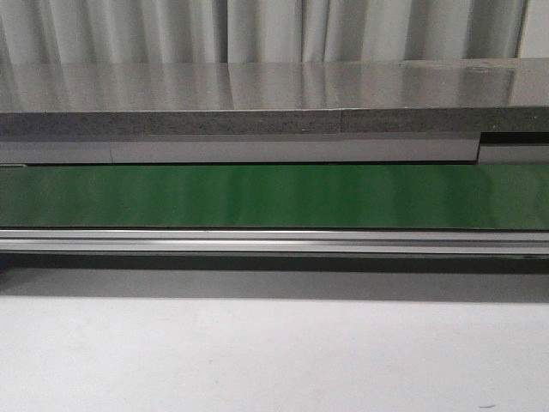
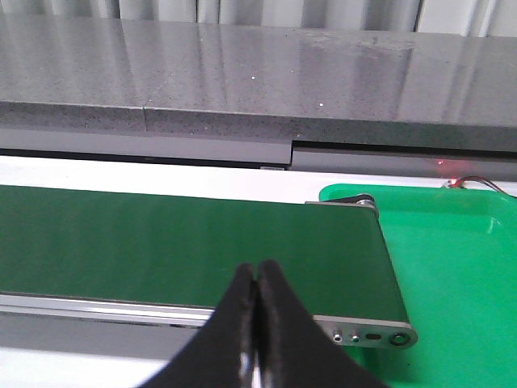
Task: Move button from right to left
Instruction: 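Lift the button with the left gripper and carry it over the blue tray, then set the button down in the blue tray and open the left gripper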
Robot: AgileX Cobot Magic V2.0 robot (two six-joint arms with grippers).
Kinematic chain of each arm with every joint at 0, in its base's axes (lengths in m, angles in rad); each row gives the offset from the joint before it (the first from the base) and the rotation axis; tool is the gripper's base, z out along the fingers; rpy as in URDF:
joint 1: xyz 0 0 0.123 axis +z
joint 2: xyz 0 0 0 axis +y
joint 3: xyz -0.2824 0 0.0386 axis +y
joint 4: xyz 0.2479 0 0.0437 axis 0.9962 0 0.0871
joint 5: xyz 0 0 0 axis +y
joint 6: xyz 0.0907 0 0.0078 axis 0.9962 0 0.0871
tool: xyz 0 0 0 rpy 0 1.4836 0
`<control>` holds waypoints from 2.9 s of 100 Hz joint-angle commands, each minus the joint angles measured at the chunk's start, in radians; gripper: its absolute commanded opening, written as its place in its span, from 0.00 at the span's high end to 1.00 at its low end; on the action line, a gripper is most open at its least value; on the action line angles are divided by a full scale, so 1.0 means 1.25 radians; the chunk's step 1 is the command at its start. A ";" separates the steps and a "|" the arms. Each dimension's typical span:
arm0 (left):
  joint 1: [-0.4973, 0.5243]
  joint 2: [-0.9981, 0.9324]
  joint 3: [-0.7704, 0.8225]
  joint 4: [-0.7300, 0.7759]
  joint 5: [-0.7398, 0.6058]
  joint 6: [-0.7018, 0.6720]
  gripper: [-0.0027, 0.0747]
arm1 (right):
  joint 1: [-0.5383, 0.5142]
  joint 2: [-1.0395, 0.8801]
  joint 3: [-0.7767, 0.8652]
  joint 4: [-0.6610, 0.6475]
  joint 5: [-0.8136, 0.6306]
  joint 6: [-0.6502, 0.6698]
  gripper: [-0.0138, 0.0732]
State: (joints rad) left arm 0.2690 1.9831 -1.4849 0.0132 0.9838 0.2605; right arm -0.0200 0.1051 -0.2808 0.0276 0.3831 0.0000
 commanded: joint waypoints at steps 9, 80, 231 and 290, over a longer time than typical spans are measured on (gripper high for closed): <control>0.004 -0.041 -0.023 -0.002 -0.016 0.001 0.45 | 0.000 0.009 -0.019 -0.007 -0.061 -0.007 0.92; -0.015 -0.233 -0.063 -0.158 -0.007 -0.002 0.99 | 0.000 0.009 -0.019 -0.007 -0.061 -0.007 0.92; -0.197 -0.998 0.553 -0.261 -0.430 -0.002 0.99 | 0.000 0.009 -0.019 -0.007 -0.061 -0.007 0.92; -0.197 -1.266 0.768 -0.262 -0.454 -0.002 0.99 | 0.000 0.009 -0.019 -0.007 -0.061 -0.007 0.92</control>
State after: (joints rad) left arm 0.0278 0.4236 -0.5279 -0.2935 0.4940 0.2620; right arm -0.0200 0.1051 -0.2808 0.0260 0.3831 -0.0066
